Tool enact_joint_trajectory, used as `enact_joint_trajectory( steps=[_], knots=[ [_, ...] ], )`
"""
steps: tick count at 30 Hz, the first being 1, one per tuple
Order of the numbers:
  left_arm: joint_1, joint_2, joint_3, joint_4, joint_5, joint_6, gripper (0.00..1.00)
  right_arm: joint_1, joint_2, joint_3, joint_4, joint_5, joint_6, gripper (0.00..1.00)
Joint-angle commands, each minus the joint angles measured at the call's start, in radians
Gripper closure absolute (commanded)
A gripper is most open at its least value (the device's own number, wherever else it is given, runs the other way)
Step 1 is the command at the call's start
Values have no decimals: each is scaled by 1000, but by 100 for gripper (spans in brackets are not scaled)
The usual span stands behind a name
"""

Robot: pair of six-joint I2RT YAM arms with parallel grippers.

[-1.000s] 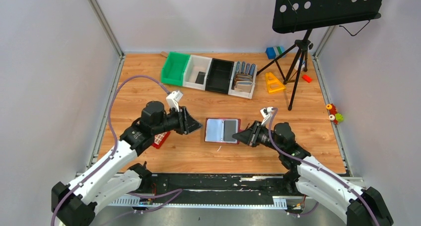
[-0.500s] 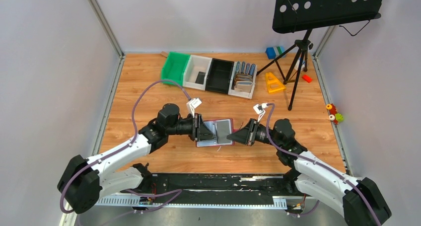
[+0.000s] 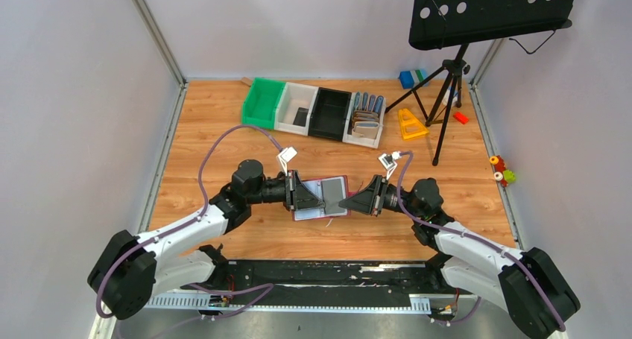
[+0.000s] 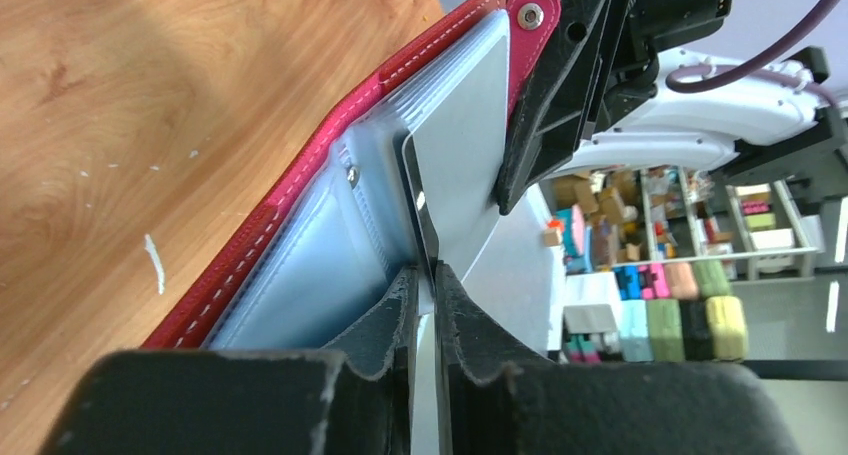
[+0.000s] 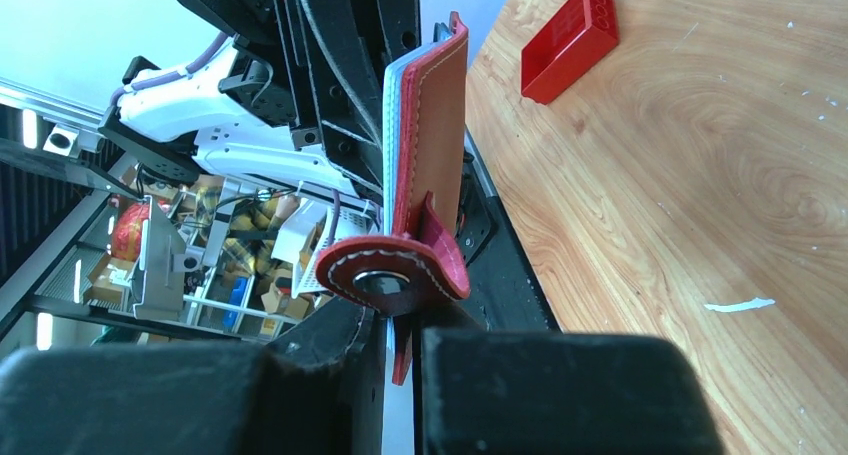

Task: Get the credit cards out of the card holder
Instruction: Remove the credit card from the card holder.

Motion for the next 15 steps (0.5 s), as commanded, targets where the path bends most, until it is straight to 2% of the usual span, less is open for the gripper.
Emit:
enact_joint_trajectory(
  steps=[1,4,8,13,15],
  knots=[
    [-18,35,-5,282,59,-118,88,23,-6,35,26,-40,-17,100],
    [-18,39,-4,285,63,-118,90,22,-27,47,-109,2,-85,100],
    [-18,22,-2,243,46,-89,89,23,-33,60,-199,26,-142,100],
    [-18,34,-2,251,55,-81,73,29,20,67,-112,-42,-116,100],
    [-18,42,-4,272,61,-88,71,36,43,70,-73,-59,-99,100]
  ],
)
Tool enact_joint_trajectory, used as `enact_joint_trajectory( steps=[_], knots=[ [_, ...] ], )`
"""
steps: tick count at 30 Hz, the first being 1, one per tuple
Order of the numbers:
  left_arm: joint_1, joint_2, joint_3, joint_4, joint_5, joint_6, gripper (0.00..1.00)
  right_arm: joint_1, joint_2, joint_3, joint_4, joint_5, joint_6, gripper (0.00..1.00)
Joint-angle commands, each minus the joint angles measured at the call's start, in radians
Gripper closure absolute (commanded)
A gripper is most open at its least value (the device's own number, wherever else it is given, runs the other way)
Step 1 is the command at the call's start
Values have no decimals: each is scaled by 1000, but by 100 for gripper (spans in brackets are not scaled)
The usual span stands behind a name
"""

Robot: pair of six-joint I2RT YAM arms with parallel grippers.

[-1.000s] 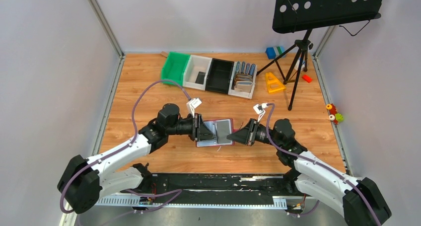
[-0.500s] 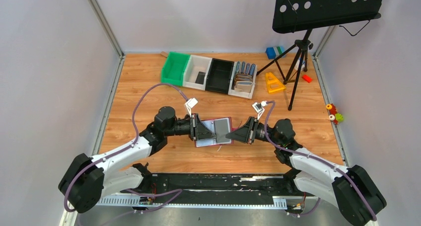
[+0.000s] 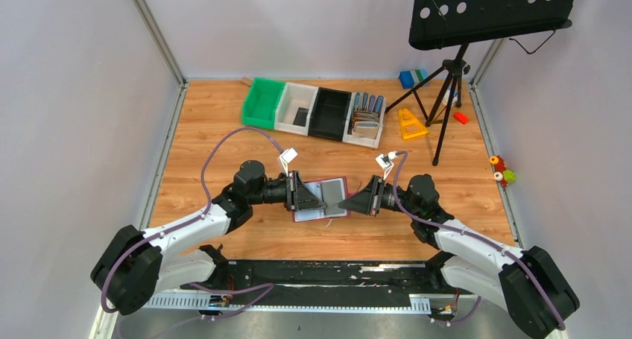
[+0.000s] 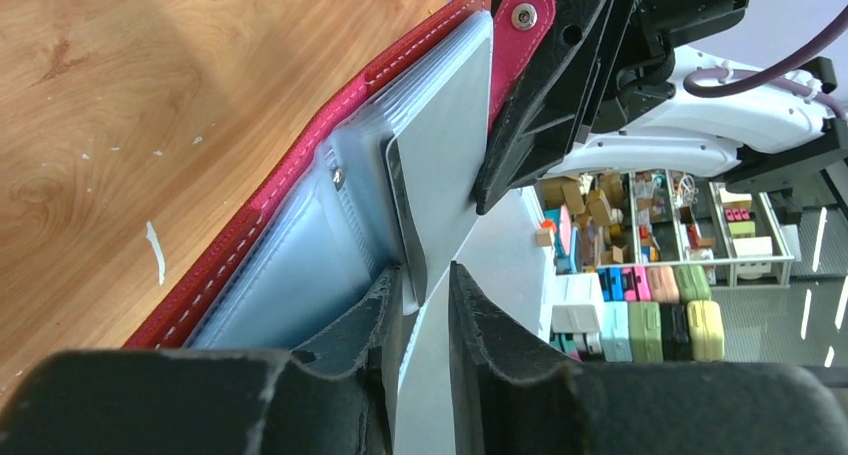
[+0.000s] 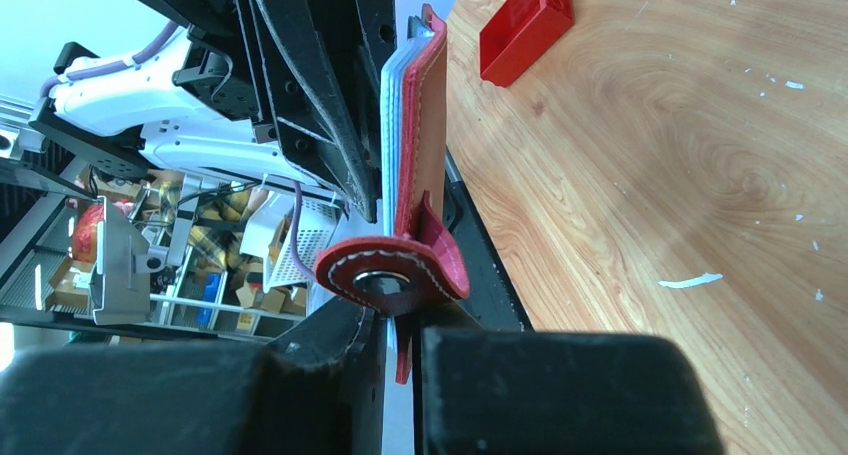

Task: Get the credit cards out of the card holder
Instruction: Remove the credit card from the card holder.

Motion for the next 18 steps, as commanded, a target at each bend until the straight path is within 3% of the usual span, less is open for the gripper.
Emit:
enact_joint_trajectory(
  steps=[1,5,8,12,18],
  knots=[
    [-27,2,32,191,50,-27,72,44,56,45,81,-67,3,100],
    [-27,11,20,196,29,-19,88,63,74,62,66,-65,-13,100],
    [-27,26,11,162,2,20,99,64,68,93,-58,-30,-62,95],
    [-27,69,26,26,-52,122,100,64,51,140,-360,124,-164,100],
    [-27,149,11,-62,-160,220,100,69,94,158,-475,210,-225,100]
  ],
)
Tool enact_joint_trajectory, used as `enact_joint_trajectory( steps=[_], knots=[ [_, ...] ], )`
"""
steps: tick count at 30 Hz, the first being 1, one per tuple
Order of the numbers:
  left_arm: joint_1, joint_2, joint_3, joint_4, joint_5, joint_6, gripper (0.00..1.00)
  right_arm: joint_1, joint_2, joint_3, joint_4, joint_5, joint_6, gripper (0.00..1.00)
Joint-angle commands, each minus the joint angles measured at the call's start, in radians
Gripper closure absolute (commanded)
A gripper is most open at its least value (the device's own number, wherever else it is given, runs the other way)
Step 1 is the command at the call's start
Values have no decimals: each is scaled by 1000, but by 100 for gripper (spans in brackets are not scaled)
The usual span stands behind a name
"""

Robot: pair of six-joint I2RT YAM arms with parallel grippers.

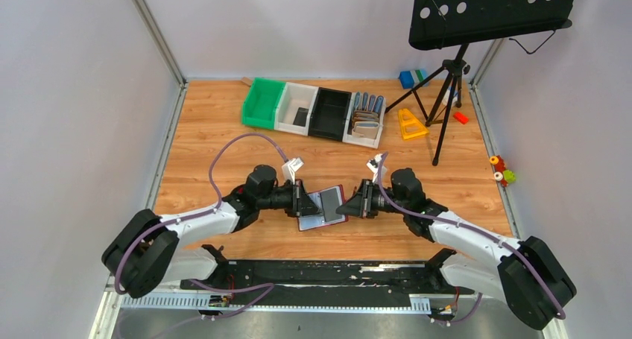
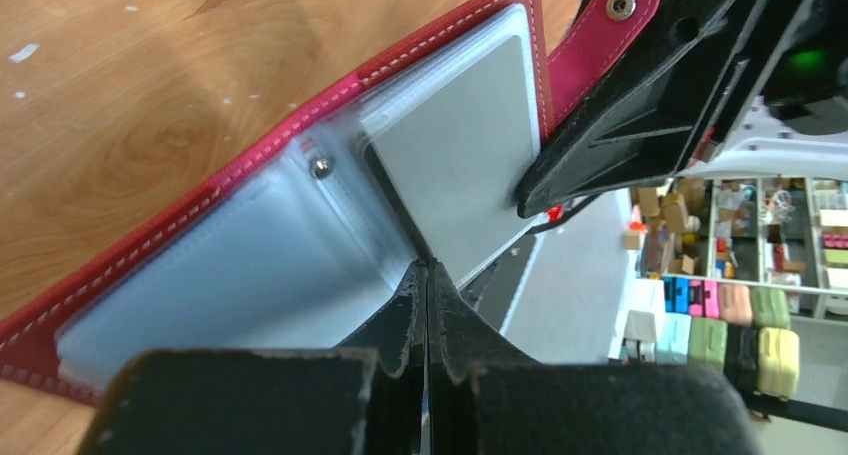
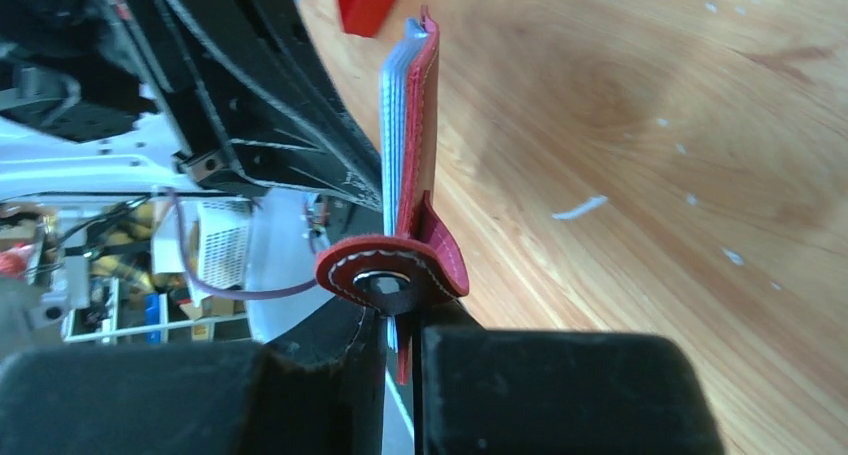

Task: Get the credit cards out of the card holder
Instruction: Remove the credit card from the card holder.

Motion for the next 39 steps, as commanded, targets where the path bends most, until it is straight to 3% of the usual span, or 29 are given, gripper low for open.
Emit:
enact_joint_trajectory(
  steps=[1,7,13,15,17,19,32,36,39],
  knots=[
    [-12,63,26,15,-73,98,100,18,34,68,-166,114,-102,100],
    [-14,215,-46,187,-107,75,100,48,45,120,-324,252,-166,100],
    [-35,365,-51,261,-147,52,100,81,83,151,-364,278,-193,100],
    [-45,395,-48,268,-163,45,100,90,97,160,-368,276,-200,89],
    [-47,414,-46,264,-174,44,100,96,109,164,-370,278,-210,69],
    [-47,420,-39,239,-181,55,100,98,123,165,-376,287,-218,61],
    [-49,359,-15,112,-206,105,100,98,154,158,-361,304,-208,69],
    [-48,343,-12,98,-203,110,100,96,198,170,-362,302,-221,66],
    [-49,333,-11,77,-209,119,100,95,235,184,-359,296,-223,80]
  ],
)
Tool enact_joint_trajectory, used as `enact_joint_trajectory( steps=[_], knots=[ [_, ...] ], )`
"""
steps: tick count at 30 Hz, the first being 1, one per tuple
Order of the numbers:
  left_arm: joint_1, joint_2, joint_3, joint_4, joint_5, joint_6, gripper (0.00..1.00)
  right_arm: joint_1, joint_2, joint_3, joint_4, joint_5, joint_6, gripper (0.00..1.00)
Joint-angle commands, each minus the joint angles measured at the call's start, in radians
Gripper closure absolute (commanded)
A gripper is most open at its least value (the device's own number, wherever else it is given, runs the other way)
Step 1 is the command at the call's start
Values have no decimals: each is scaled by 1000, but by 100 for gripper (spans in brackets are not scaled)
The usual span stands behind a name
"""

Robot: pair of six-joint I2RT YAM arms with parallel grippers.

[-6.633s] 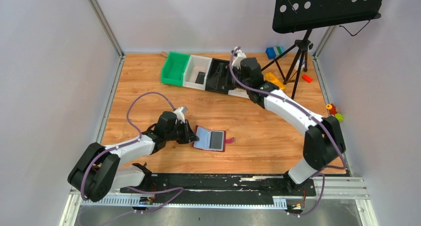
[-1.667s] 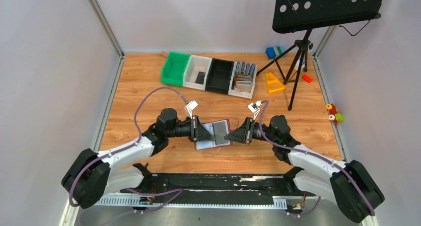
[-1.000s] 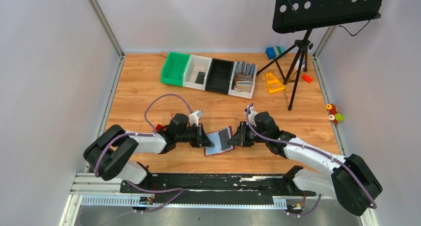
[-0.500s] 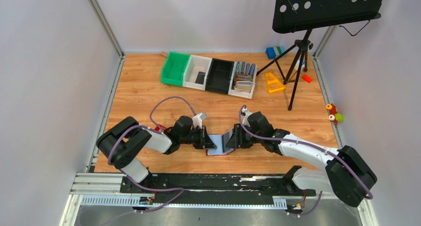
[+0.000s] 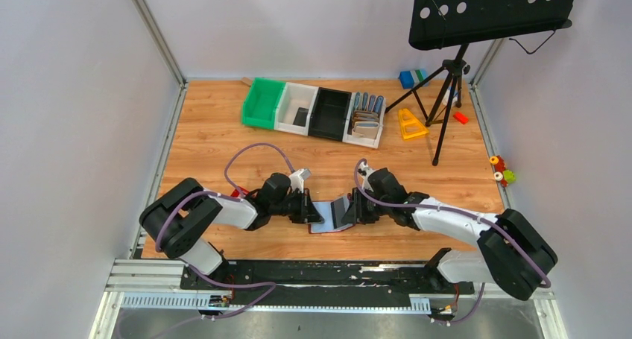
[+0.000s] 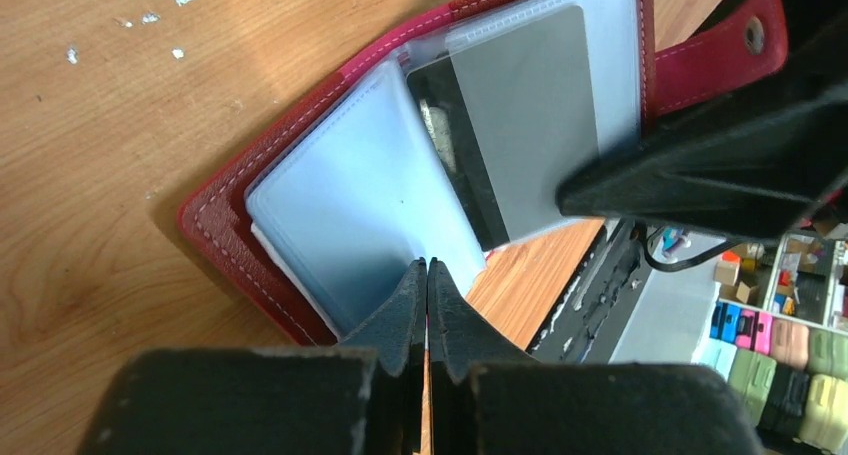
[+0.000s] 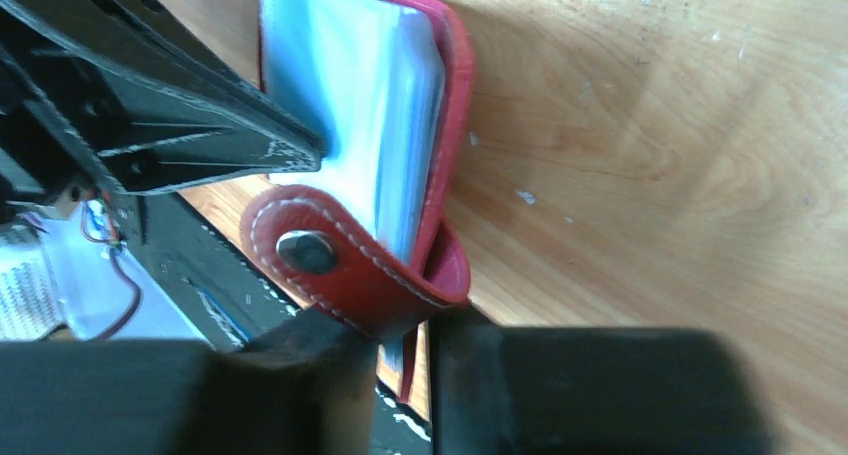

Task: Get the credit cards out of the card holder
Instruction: Remove the credit card from the card holder.

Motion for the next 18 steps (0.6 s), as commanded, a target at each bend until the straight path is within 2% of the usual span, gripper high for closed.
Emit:
enact_joint_trajectory(
  steps=[1,2,3,6,11,15,18],
  knots=[
    [0,-24,6,-100,-61,62,100,1,45,55,20,8,-20,90],
    [-1,-29,7,-108,-65,66,100,1,46,59,17,7,-23,99],
    [0,-37,7,-119,-71,69,100,1,39,57,18,7,-20,100],
    [0,-77,8,-149,-86,76,100,-3,-22,39,37,8,-7,100],
    [-1,-233,-19,-174,-136,80,100,-40,-175,-15,85,-36,38,100],
    [0,-342,-22,-188,-97,60,95,-54,-242,-50,175,-114,81,100],
    [0,-412,-14,-181,-60,26,87,-54,-259,-60,235,-174,104,100]
  ],
)
